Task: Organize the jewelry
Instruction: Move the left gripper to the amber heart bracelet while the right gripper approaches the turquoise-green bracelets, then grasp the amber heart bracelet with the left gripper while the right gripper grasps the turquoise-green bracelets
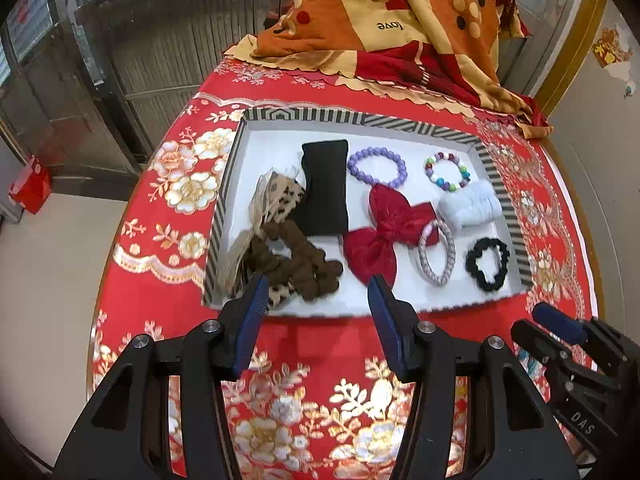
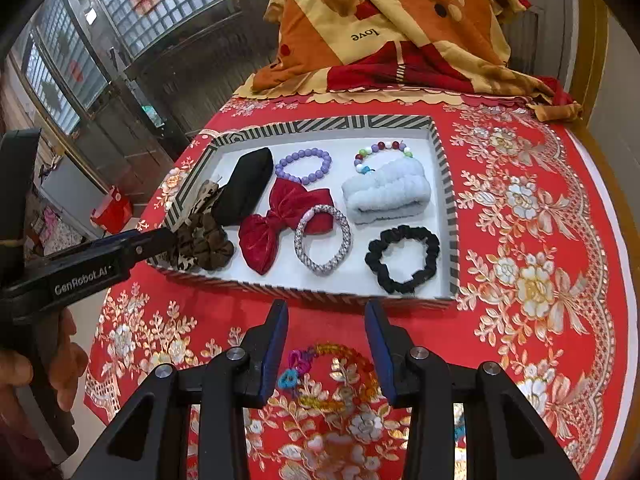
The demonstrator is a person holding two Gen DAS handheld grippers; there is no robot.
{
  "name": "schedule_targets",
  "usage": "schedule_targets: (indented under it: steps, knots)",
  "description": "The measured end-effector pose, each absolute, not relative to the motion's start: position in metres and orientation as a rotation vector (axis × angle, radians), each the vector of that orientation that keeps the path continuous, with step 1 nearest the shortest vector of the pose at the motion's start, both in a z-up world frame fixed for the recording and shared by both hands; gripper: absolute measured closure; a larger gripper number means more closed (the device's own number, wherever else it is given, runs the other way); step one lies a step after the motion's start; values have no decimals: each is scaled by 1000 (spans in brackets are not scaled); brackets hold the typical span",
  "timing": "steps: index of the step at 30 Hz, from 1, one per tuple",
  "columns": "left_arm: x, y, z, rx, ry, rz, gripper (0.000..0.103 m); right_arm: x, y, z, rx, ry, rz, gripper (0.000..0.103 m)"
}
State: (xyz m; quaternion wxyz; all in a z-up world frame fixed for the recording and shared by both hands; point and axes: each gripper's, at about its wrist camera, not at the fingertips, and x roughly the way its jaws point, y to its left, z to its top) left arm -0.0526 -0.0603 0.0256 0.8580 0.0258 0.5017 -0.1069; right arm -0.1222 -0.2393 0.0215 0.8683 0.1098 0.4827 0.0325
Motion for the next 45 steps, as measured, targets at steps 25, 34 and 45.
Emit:
schedule_targets:
  steps: [25, 34, 45]
  knots:
    - [-98, -64, 20, 45, 1071, -252, 52, -161, -251, 19, 211, 1031, 46, 63]
    - [-107, -86, -3, 42, 1161, -361, 52, -190, -290, -1, 240, 1080, -35, 50]
    - [-105, -134, -25, 140, 1215, -508, 52, -214, -320, -33, 274, 1141, -102, 50]
